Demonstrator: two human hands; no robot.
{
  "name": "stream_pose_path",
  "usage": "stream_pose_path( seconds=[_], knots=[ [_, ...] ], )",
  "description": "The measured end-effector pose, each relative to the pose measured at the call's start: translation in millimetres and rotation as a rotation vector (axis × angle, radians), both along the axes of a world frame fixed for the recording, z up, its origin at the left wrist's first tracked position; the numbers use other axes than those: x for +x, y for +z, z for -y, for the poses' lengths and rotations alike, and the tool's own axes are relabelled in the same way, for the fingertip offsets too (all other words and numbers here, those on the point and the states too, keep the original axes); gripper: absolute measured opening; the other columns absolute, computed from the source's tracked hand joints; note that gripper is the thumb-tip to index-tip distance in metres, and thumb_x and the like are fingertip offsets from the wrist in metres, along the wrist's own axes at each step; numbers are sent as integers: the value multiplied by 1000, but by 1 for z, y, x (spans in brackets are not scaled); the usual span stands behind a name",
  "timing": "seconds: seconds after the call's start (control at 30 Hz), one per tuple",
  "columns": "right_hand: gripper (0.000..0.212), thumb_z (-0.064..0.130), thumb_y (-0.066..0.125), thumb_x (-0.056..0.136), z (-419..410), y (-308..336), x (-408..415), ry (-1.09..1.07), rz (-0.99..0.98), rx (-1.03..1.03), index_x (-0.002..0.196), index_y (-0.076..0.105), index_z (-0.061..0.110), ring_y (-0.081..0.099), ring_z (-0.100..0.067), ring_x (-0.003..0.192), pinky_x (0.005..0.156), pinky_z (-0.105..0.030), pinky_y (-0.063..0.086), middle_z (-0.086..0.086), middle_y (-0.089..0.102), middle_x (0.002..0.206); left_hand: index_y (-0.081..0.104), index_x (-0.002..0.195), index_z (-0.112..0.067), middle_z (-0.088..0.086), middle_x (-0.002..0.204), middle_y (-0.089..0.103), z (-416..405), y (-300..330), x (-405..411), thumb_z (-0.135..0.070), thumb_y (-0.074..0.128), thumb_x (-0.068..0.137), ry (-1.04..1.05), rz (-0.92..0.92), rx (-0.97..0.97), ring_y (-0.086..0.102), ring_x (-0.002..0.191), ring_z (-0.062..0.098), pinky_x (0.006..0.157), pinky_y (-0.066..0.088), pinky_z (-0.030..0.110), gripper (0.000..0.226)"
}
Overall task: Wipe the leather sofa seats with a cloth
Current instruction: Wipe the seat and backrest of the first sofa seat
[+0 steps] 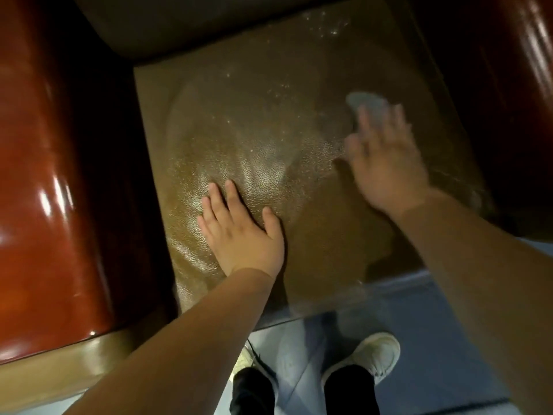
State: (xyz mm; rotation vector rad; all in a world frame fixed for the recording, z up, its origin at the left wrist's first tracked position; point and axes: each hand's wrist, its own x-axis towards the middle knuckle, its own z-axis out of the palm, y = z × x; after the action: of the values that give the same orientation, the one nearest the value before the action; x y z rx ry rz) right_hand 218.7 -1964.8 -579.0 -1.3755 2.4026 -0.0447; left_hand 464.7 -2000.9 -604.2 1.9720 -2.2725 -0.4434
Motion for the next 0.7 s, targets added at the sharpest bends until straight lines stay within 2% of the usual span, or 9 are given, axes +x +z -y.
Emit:
stream_pose_path(
  seconds=[0.07, 0.1, 0.2, 0.3, 0.4, 0.5, 0.6, 0.67, 0.7],
  knots=[
    [89, 71, -16, 94, 12, 7, 4, -233, 97, -3, 167, 6, 25, -6, -31, 160, 130, -50, 1, -14, 1, 173, 27, 165, -22, 6, 174, 16, 2, 9, 3, -53, 40, 96, -7, -44, 71, 9, 160, 28, 131, 2, 48, 77],
    [85, 70, -11, 96, 17, 9, 24, -240, 91, -9, 166, 7, 25, -5, -32, 160, 130, -50, 1, -16, 2, 173, 35, 162, -23, 5, 172, 23, 7, 16, 6, -51, 41, 96, 0, -88, 92, 16, 158, 29, 130, 6, 48, 72],
    [77, 64, 14, 104, 12, 8, 106, 129, 34, -162, 163, 29, 18, 11, -39, 159, 127, -55, 14, -21, 18, 170, 60, 140, -24, 6, 153, 51, 49, 24, 23, -45, 41, 95, 46, -93, -54, 45, 137, 37, 114, 30, 51, 53],
    [75, 67, 25, 104, -12, 0, 153, 546, 63, -142, 165, 26, 23, 2, -32, 160, 129, -51, 10, -13, 9, 173, 44, 155, -28, 3, 170, 30, 100, 8, 41, -42, 40, 96, 72, 12, -97, 31, 152, 32, 117, 28, 55, 60],
    [75, 68, 21, 104, -3, -11, 121, 689, -6, -108, 166, 16, 26, -3, -30, 160, 130, -49, 6, -11, 3, 174, 24, 165, -32, -1, 176, 11, 108, -12, 46, -44, 34, 101, 27, 52, -13, 11, 161, 27, 118, 31, 59, 66],
    [74, 64, 18, 105, 32, -11, 61, 354, -90, -157, 165, 24, 21, 12, -38, 158, 128, -54, 15, -18, 18, 171, 22, 166, -32, -1, 176, 12, 105, -19, 48, -46, 33, 101, 20, 38, -36, 9, 162, 27, 118, 32, 57, 67],
    [76, 68, 0, 101, 62, -1, 23, -73, 28, -52, 166, 8, 29, -2, -33, 160, 129, -48, 3, -15, 6, 173, 23, 166, -30, 1, 176, 14, 106, -22, 49, -47, 32, 99, 11, 40, -51, 11, 161, 30, 119, 31, 55, 70],
    [79, 68, -4, 101, 71, 3, 46, -108, -27, -57, 166, 8, 26, 0, -35, 160, 129, -51, 6, -18, 8, 172, 24, 166, -30, 2, 176, 15, 105, -24, 49, -47, 33, 97, 4, 31, -48, 12, 161, 30, 119, 30, 54, 71],
    [80, 67, -3, 101, 69, 1, 69, -22, -72, -86, 167, 10, 24, 4, -38, 159, 128, -53, 10, -20, 11, 171, 24, 166, -30, 2, 176, 15, 105, -24, 49, -48, 33, 97, 3, 27, -47, 12, 161, 30, 119, 31, 54, 72]
  ],
)
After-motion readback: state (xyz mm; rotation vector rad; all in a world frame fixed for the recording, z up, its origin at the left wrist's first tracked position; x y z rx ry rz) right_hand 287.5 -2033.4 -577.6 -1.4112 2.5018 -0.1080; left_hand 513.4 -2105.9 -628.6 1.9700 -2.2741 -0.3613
